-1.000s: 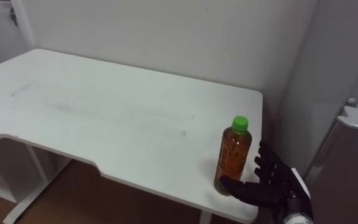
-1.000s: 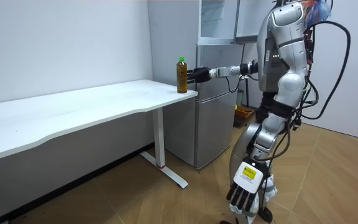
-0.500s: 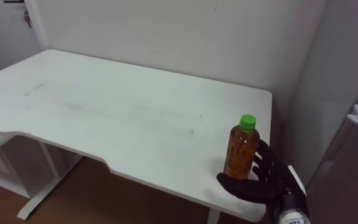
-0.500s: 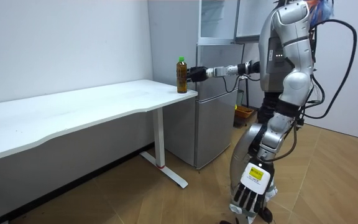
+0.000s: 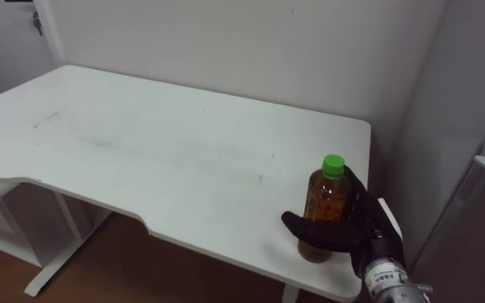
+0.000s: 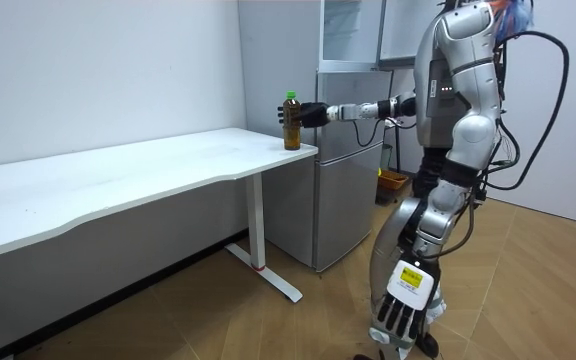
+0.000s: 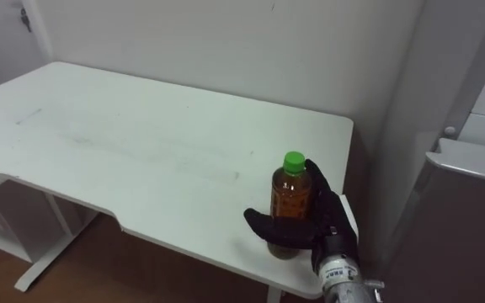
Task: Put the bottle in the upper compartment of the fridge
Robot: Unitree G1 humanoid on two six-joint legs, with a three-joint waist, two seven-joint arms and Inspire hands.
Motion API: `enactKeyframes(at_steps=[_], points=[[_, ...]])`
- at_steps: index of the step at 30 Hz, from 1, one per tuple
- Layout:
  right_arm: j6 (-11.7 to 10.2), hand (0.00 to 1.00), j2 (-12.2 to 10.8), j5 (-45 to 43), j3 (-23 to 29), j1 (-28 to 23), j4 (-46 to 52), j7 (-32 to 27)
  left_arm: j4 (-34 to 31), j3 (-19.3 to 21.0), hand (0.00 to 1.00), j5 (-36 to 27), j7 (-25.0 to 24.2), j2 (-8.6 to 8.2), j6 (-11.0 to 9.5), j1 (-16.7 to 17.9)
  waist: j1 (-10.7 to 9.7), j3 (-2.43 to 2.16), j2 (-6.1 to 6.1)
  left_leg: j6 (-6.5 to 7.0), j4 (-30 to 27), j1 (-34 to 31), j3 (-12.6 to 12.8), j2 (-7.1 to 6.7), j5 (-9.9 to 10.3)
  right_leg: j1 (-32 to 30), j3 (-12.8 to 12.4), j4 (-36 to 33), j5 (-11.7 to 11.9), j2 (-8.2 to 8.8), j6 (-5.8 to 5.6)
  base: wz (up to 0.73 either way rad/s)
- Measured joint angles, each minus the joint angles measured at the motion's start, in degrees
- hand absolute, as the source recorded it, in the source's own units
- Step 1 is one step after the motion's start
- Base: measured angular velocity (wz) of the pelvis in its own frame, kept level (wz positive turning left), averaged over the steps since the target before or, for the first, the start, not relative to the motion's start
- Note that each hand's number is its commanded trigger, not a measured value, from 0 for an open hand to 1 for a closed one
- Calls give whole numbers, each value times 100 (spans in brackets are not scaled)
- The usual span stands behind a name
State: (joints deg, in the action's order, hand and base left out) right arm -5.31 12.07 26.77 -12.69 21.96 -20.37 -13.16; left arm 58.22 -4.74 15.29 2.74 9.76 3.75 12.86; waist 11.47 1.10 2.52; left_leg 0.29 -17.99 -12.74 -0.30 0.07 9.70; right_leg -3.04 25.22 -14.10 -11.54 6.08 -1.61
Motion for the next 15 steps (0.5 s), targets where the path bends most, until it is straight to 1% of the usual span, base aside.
enactKeyframes(at_steps=[4, 6, 10, 13, 15], points=[[0, 0, -1, -6, 0, 0, -206, -4, 38, -16, 0, -6, 12, 0, 0, 5, -9, 4, -6, 0, -6, 33, -7, -4, 0, 65, 46, 14, 0, 1, 0, 3], [0, 0, -1, -7, 1, 0, -315, -55, 33, -99, 0, -8, 44, 0, 1, 11, -10, 12, -15, 0, -20, 17, -15, -1, 0, 68, 70, 18, 0, -2, 0, 6], [-1, 0, 1, 17, 11, 2, -569, -75, 25, -223, 0, -13, 61, -5, 11, 9, -9, 12, -13, -1, -69, -77, -49, 1, -1, 10, 106, -1, -10, -4, 5, 6], [1, 0, -11, 18, 34, 35, -862, -108, 23, -223, 0, -13, 60, -25, 100, 9, 4, 12, -13, 0, -78, -108, -49, -1, -2, -20, 108, -16, -10, 2, 5, 0], [1, 0, -9, 18, 50, 37, -882, -124, 21, -222, 0, -13, 61, -24, 121, 9, -1, 11, -13, 1, -84, -139, -48, -2, -3, -64, 107, -50, -23, 12, 5, 0]])
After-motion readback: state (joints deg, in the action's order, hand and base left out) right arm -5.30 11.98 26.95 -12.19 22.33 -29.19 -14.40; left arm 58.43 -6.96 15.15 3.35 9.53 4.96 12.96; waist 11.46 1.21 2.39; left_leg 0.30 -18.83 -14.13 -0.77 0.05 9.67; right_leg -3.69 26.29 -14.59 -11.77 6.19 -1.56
